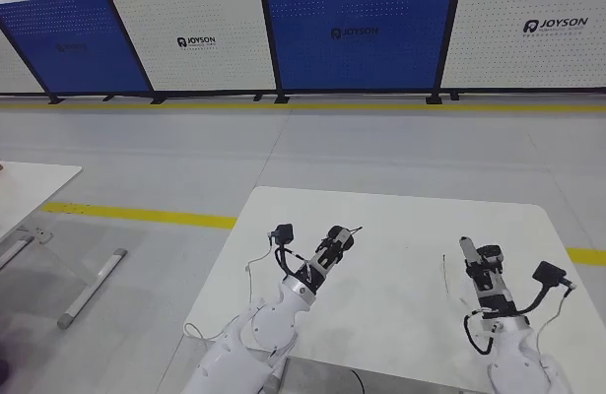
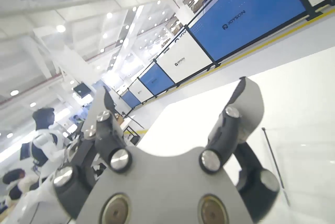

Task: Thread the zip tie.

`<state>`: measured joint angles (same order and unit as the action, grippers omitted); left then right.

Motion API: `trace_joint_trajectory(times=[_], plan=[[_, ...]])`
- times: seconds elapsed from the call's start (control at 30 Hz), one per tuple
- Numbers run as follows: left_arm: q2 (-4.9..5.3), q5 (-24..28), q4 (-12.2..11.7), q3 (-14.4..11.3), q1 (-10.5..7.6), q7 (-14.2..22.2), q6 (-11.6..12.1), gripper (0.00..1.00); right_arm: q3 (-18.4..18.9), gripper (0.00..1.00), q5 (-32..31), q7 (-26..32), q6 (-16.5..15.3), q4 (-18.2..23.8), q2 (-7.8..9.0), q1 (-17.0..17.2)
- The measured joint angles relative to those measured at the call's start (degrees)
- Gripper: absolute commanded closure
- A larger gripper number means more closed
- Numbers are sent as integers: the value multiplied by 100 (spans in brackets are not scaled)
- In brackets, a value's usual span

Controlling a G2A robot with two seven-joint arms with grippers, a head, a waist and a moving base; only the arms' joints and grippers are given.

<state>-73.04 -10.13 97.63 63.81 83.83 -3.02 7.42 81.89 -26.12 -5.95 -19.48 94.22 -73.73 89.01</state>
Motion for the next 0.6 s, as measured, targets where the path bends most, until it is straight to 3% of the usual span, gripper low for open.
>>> trace_joint_trajectory(times=[0.13,0.23,0.6], plan=[[-1,62,-75,62,32,-51,28,100,291,0,721,-12,0,19,30,103],[-2,220,-128,139,73,-85,-120,100,480,0,1136,85,0,6,56,168],[-6,317,-122,145,80,-58,-186,100,497,0,1162,104,0,2,58,171]])
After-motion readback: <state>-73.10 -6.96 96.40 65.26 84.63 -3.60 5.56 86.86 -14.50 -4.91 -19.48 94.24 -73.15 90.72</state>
